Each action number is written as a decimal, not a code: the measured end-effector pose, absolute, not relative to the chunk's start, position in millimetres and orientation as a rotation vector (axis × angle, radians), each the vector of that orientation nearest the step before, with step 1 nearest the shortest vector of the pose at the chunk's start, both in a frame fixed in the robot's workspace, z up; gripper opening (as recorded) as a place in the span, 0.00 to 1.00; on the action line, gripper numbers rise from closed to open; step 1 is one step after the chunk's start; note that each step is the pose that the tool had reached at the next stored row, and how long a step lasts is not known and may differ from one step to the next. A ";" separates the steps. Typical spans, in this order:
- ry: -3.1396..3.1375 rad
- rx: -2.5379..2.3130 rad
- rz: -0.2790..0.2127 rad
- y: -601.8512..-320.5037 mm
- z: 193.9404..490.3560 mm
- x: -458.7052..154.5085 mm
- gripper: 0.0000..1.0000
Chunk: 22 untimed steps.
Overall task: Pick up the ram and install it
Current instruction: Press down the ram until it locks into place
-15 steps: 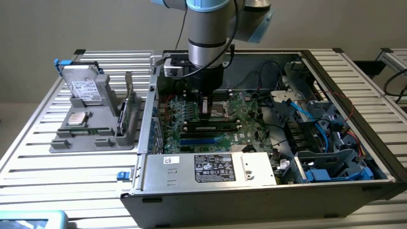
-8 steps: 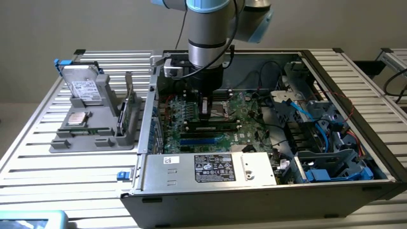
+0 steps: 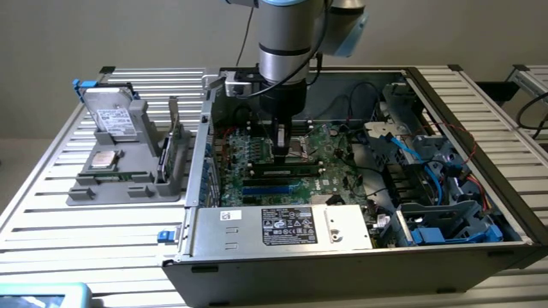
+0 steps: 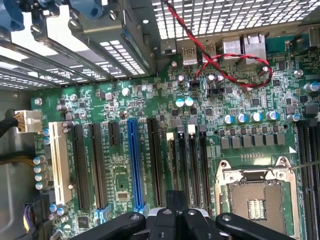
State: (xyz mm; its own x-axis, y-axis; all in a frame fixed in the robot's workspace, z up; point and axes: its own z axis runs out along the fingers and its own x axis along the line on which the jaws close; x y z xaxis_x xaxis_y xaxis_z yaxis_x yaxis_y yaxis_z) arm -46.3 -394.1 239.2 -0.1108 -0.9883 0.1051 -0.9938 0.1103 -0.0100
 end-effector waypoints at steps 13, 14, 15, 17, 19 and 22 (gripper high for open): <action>-2.283 2.042 0.107 -394.3 245.4 -27.7 0.11; -2.283 2.043 0.105 -394.2 245.4 -27.5 0.11; -2.283 2.043 0.102 -394.2 245.4 -27.3 0.11; -2.283 2.042 0.101 -394.3 245.4 -27.0 0.11; -2.282 2.042 0.100 -394.3 245.4 -26.8 0.11; -2.297 2.024 0.099 -394.2 245.3 -26.8 0.11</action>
State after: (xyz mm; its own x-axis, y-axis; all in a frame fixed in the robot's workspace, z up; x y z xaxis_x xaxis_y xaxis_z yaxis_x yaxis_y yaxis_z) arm -26.8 -394.2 245.3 -0.1247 -0.9870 0.1012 -0.9921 0.1257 0.0035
